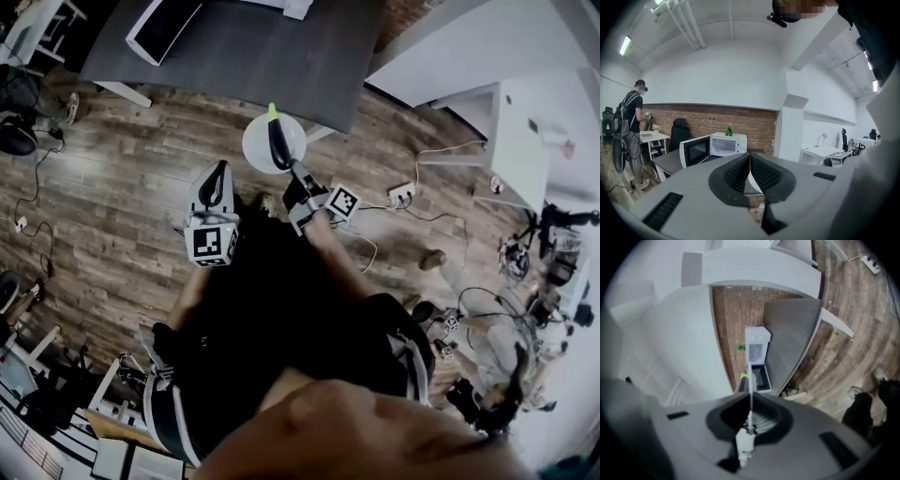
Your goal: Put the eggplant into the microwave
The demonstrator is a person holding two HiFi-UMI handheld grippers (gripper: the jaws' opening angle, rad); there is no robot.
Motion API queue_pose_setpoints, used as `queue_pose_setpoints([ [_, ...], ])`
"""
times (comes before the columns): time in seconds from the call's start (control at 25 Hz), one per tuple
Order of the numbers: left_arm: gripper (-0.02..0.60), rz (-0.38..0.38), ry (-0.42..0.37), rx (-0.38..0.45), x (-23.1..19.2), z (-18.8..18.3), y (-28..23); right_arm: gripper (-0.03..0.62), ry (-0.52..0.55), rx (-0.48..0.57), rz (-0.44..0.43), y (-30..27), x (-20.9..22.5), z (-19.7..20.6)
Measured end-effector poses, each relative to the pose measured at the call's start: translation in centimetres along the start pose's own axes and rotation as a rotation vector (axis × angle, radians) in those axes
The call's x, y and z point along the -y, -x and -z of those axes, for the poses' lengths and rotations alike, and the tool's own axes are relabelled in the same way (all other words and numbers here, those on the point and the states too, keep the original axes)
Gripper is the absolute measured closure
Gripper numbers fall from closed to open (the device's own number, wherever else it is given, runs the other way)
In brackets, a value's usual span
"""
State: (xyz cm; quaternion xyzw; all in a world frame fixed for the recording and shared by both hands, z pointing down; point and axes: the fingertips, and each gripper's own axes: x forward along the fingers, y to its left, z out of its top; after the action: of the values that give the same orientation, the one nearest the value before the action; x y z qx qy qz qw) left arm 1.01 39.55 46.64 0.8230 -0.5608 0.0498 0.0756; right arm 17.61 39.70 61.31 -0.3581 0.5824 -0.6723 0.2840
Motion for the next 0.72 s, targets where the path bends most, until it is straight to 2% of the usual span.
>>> queue_pose_setpoints([
  [0.28,0.538,-0.005,-0.014,-0.01,-0.3,0.3,-1.2,0.556,-0.005,-0.005,-0.005,-1.3,0.4,-0.9],
  [0.72,0.538,0.016,-0.022,0.008,-3.9,-0.8,-6.0,0.556,-0.002,0.004,-0.026,-7.1,-0.8,-2.5],
])
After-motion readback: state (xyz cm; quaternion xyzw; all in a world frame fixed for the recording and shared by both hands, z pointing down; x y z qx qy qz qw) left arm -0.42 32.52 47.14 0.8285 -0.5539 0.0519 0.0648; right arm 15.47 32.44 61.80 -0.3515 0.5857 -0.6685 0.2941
